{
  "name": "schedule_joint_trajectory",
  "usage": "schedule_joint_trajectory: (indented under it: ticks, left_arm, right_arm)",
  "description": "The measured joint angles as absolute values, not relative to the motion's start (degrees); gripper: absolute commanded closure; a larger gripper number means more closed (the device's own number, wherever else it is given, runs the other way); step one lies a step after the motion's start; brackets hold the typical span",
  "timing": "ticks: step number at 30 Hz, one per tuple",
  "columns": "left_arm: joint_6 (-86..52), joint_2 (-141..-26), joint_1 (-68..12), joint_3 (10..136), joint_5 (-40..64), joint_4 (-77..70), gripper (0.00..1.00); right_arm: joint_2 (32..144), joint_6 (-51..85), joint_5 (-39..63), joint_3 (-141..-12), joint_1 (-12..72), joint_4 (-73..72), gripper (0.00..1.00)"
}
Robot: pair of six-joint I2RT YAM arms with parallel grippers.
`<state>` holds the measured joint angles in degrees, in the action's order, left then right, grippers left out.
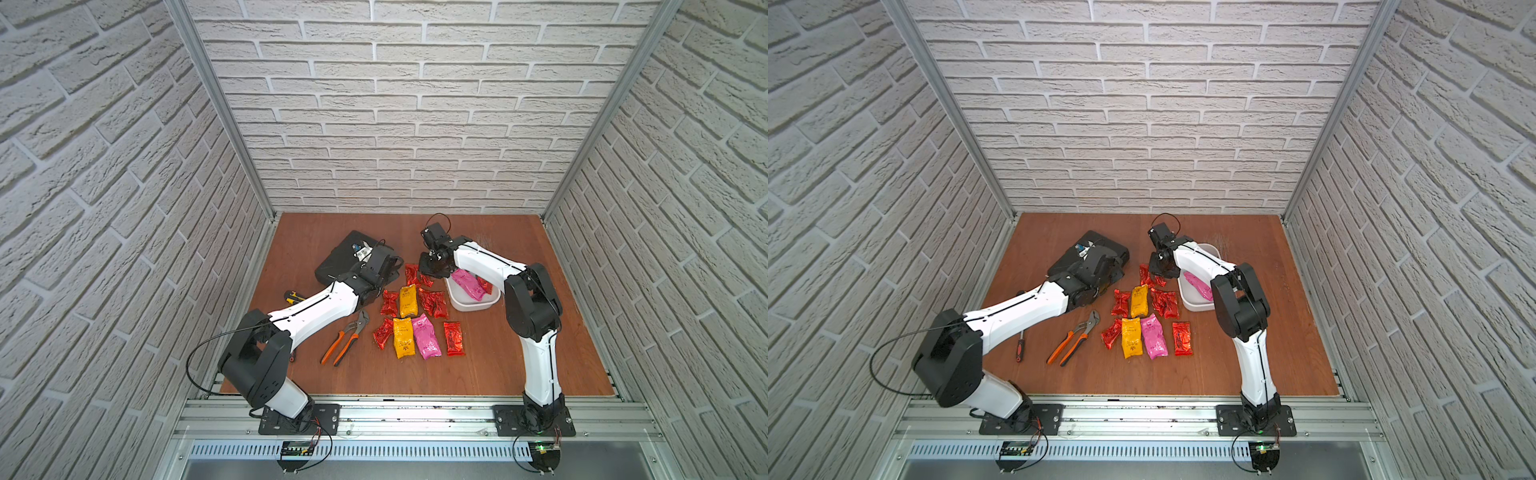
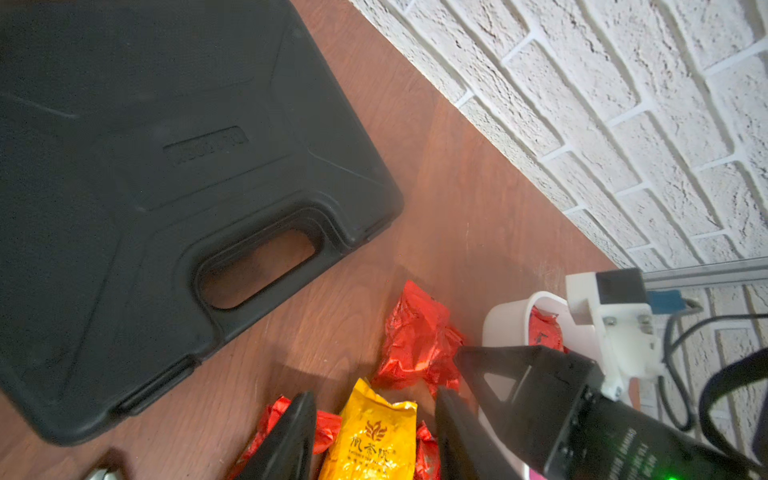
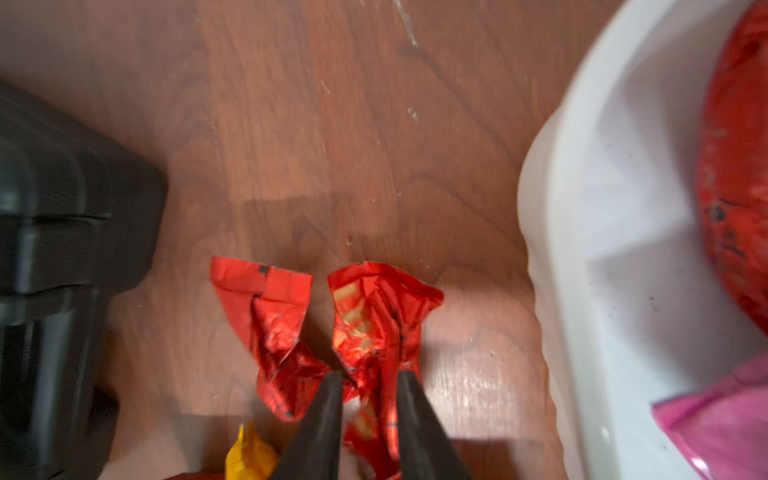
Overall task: Take the tea bags out of the storage box
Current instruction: Place the tea bag at the center of the board.
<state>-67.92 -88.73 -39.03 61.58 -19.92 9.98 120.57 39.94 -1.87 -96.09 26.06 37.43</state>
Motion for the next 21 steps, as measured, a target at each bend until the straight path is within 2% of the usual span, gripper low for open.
schedule_joint_trajectory:
  ticks: [7, 12, 21]
  left_arm:
    - [-66.04, -93.56, -39.53, 65.56, -16.40, 9.54, 0.42]
    - [-63.44, -99.53, -40.40, 70.46, -8.51, 8.21, 0.42]
    - [-61.69, -111.24, -42.48, 79.68, 6.17, 6.83, 0.40]
  right_arm:
    - [109.23, 30.09, -2.72, -95.04, 25.28, 40.32, 0.43]
    - [100.16, 19.33, -3.01, -90.24, 21.76, 42.19, 0.41]
    - [100.84, 7.38, -2.13, -79.35, 14.13, 47.66, 0.30]
